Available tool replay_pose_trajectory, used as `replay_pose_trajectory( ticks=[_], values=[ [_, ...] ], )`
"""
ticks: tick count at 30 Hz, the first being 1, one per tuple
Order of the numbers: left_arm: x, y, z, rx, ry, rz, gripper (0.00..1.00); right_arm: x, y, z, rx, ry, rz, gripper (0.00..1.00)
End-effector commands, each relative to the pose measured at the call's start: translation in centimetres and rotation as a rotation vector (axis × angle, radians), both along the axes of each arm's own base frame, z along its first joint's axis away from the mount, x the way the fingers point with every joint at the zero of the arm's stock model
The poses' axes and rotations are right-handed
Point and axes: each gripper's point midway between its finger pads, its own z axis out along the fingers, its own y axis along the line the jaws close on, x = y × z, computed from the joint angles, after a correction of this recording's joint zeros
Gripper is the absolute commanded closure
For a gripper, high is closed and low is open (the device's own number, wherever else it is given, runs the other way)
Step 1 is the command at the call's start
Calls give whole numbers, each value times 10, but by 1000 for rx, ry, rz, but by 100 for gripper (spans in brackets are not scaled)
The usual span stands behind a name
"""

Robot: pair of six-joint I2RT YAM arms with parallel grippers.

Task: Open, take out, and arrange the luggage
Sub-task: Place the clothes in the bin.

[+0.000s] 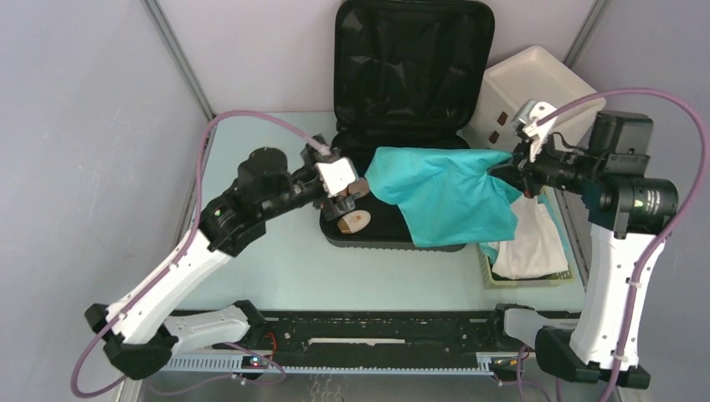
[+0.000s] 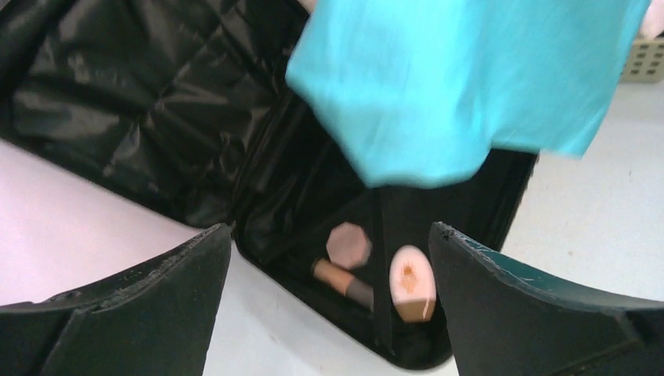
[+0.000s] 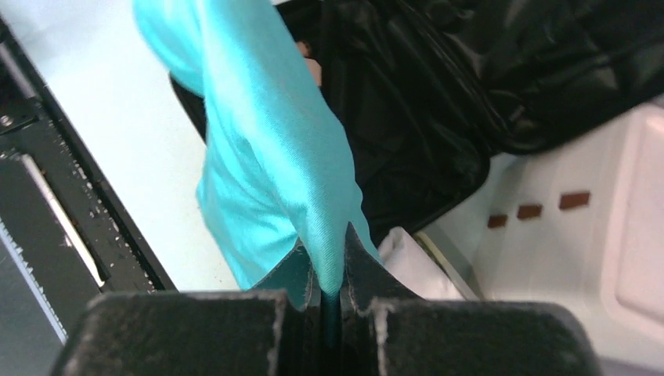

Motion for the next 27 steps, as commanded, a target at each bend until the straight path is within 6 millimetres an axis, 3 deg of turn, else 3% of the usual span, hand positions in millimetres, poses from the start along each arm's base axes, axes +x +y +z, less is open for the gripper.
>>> replay_pose_trajectory(
  ticks=[1,8,12,17,27],
  values=[
    [7,33,-33,-2,31,153,0,-4,-24,27,26,-87,-141,100],
    [6,79,-107,40,134,318,0,-2,-95,38,-6,-97,-430,100],
    [2,96,-132,61,155,366,0,-2,-133,36,-101,-81,-576,100],
    [-1,97,-141,44,159,366,0,0,-193,37,-272,-92,-801,100],
    [-5,87,-143,32,187,313,0,-23,-274,36,-445,-59,-1065,100]
  ],
)
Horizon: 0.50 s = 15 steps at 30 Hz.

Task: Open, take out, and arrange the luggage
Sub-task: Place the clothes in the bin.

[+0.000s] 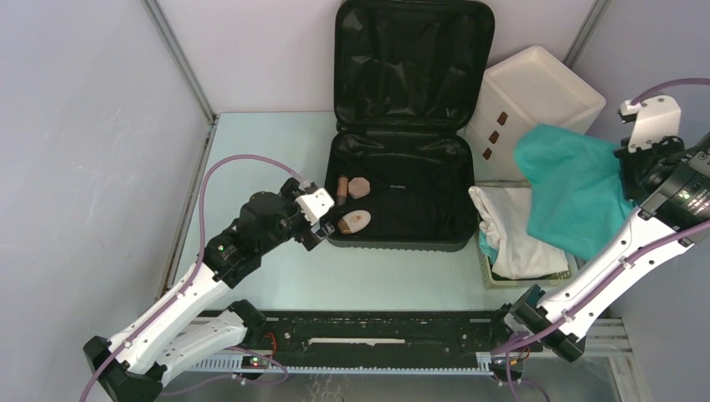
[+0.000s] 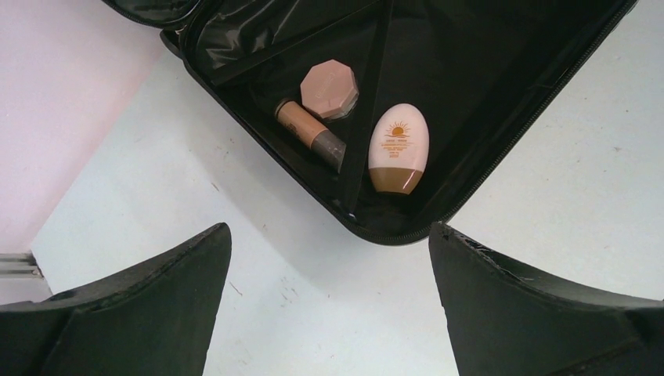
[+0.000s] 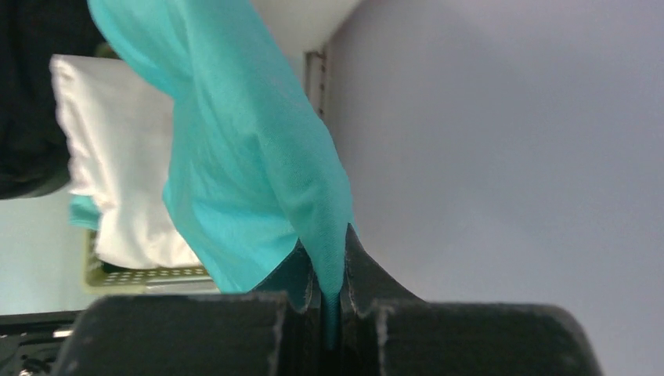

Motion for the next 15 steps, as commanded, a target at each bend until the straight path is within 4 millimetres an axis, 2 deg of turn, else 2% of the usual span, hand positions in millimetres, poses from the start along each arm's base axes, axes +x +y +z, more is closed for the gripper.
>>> replay_pose_trajectory(
  ticks=[1,8,15],
  values=[
    [0,-6,3,-47,-9,-15,0,-8,-48,28,-183,-45,-112,100],
    [-1,-8,3,-53,-3,-25,0,-12,-90,6,-203,23,-200,100],
    [-1,-8,0,-49,3,-25,0,-3,-116,-6,-213,26,-244,100]
  ],
)
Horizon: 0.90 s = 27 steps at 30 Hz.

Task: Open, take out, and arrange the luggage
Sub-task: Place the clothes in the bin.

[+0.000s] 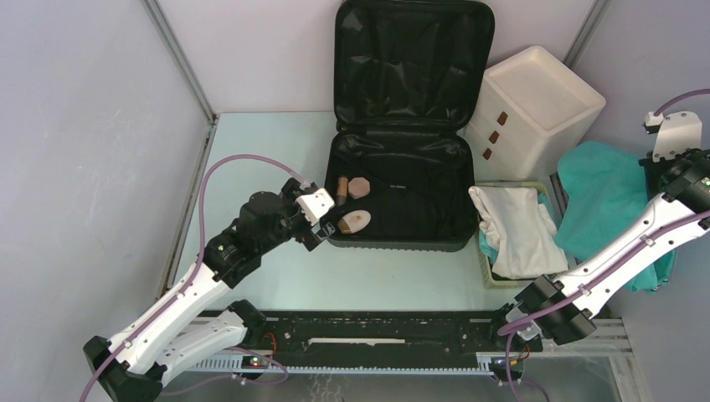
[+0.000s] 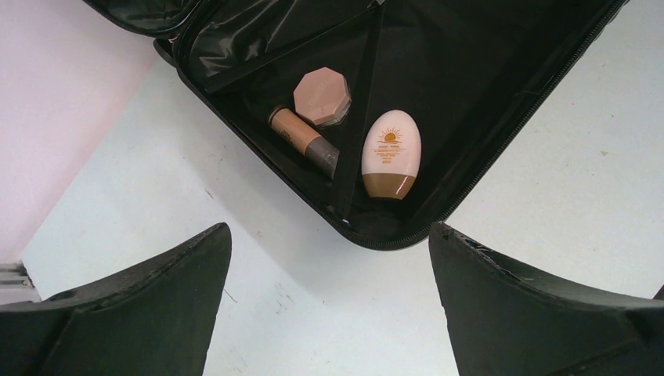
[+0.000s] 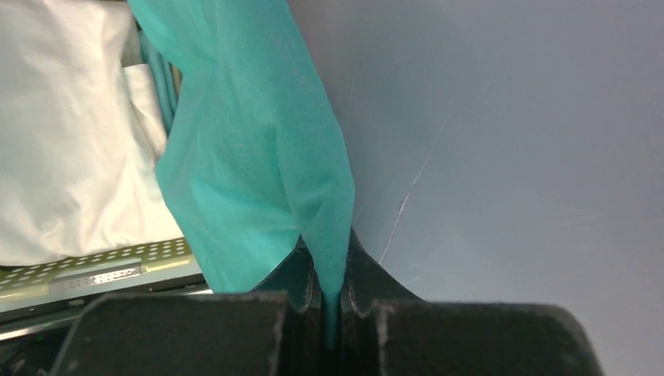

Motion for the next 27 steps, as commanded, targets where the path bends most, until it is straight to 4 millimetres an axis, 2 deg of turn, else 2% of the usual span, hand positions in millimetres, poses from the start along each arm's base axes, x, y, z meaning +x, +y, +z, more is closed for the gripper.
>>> replay_pose_trajectory(
  ticks=[1,8,12,18,25,27],
  values=[
    [1,-3,-2,-27,2,0,0,13,-32,37,-172,-94,-29,100],
    [3,-3,-5,-19,10,2,0,18,-55,34,-197,-75,-73,100],
    [4,-3,-6,-16,15,3,0,19,-56,34,-202,-78,-73,100],
    [4,-4,-8,-15,22,0,0,23,-58,23,-213,-70,-79,100],
    [6,-4,-9,-11,27,3,0,24,-63,29,-230,-87,-97,100],
    [6,-4,-10,-9,29,3,0,22,-66,38,-248,-109,-112,100]
  ],
)
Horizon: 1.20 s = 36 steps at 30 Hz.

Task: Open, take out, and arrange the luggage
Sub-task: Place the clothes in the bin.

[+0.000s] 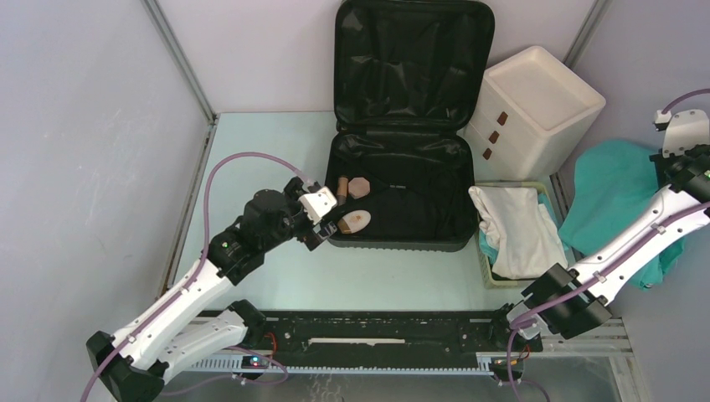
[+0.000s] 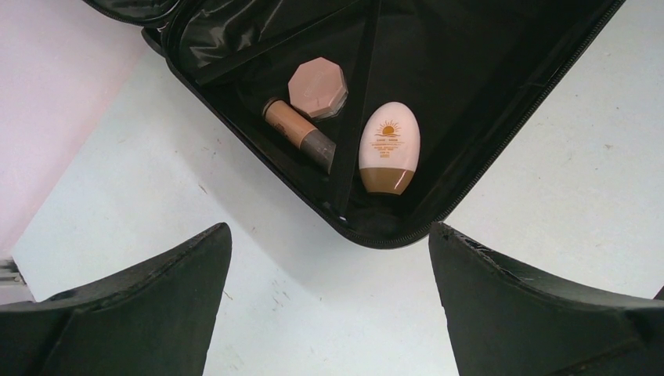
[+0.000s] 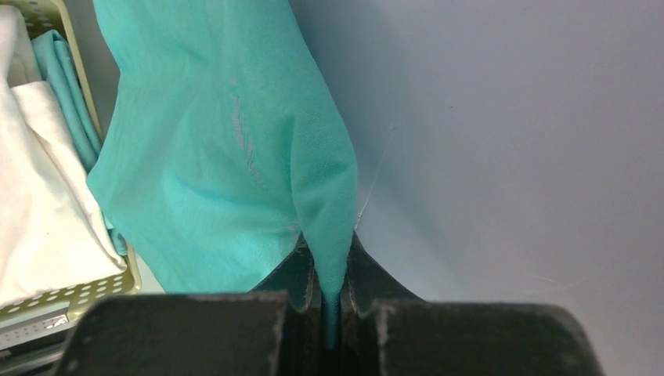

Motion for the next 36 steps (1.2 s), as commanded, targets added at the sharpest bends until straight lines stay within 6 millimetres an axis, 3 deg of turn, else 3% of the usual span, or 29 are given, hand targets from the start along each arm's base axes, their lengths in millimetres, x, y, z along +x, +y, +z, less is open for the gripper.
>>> replay_pose_trajectory(
  ticks=[1,5,8,16,23,27,30,36],
  values=[
    [2,-3,-2,-26,6,0,0,2,-13,62,-179,-144,-29,100],
    [3,-3,-4,-24,12,0,0,0,-10,86,-215,-206,-29,100],
    [3,-4,-4,-26,15,-1,0,0,-10,90,-227,-220,-30,100],
    [3,-4,-5,-25,19,-4,0,5,-17,43,-196,-173,-28,100],
    [4,-4,-6,-22,22,0,0,15,-7,0,-173,-136,6,100],
    [4,-4,-6,-21,23,-1,0,17,17,-1,-130,-155,58,100],
    [4,-5,-6,-22,24,-1,0,17,47,2,-93,-165,123,100],
    [3,-4,-5,-25,20,-2,0,21,111,-21,36,-108,256,100]
  ],
)
